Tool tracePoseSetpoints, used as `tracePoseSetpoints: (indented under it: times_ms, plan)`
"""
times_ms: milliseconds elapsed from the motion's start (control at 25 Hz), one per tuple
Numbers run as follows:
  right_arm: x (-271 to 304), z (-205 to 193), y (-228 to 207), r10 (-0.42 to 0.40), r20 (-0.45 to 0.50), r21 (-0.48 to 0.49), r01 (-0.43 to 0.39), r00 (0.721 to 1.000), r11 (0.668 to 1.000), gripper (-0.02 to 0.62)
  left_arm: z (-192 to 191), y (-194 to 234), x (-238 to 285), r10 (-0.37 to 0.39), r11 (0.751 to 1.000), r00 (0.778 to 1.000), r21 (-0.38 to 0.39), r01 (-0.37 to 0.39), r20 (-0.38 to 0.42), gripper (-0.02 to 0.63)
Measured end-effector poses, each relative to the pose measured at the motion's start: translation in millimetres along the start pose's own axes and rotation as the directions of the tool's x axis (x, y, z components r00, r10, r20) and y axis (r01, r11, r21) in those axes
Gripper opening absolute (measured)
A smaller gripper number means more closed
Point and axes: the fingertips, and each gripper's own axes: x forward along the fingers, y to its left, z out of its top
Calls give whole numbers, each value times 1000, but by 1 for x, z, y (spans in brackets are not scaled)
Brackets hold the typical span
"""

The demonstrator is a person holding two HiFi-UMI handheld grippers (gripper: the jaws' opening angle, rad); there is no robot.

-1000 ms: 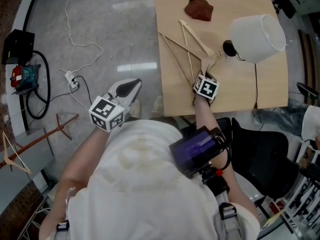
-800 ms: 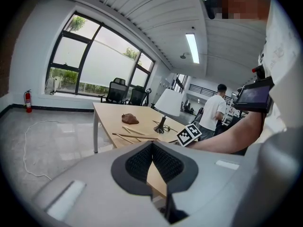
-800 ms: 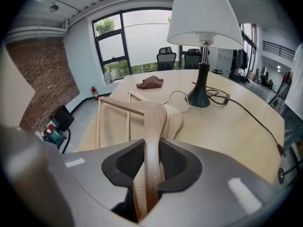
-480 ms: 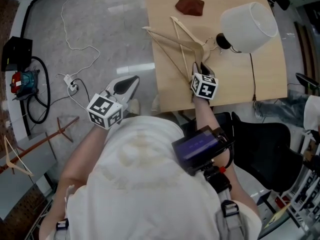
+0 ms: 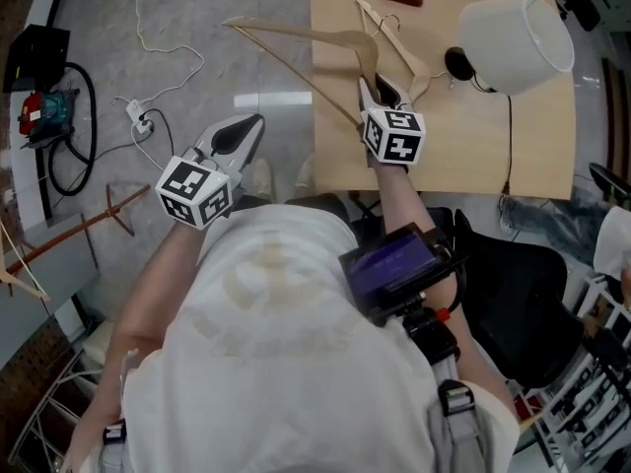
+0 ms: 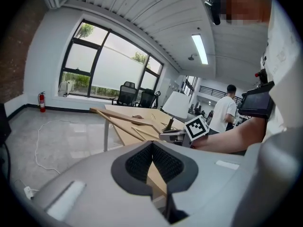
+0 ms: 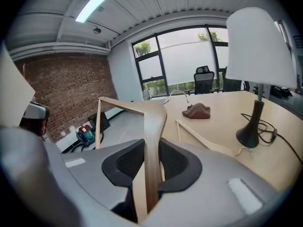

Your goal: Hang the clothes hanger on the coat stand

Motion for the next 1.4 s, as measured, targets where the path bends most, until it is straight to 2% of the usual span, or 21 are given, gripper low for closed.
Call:
tracePoseSetpoints:
  times_ms: [240, 400, 480, 600, 720, 840, 960, 1200, 1400]
  plan:
    - [39, 17, 54, 167, -1, -90, -166, 986, 982, 109, -13, 28, -30, 137, 989, 990, -55, -136, 21, 2]
    - [21, 30, 117, 217, -31, -159, -219, 976, 963, 109, -8, 40, -90, 188, 977, 980, -114, -180, 60, 2]
    - [26, 44, 159, 280, -35, -213, -281, 959, 936, 109, -7, 53, -120, 245, 963, 965, -137, -231, 95, 2]
    - [37, 58, 221, 374, -53, -303, -372, 926, 877, 109, -13, 77, -161, 325, 938, 934, -177, -298, 146, 2]
    - [24, 50, 277, 424, -84, -375, -422, 902, 825, 110, -33, 87, -207, 371, 916, 913, -226, -331, 167, 2]
    - [14, 40, 336, 482, -115, -444, -479, 869, 757, 110, -49, 98, -254, 428, 888, 884, -268, -373, 190, 2]
    - [10, 29, 404, 548, -146, -507, -538, 824, 674, 109, -64, 113, -305, 491, 857, 844, -294, -423, 215, 2]
    - [-22, -7, 521, 646, -229, -593, -631, 728, 500, 110, -110, 114, -400, 603, 784, 767, -341, -519, 219, 2]
    - [-36, -24, 610, 708, -281, -641, -676, 648, 364, 109, -131, 125, -474, 696, 707, 683, -374, -600, 222, 2]
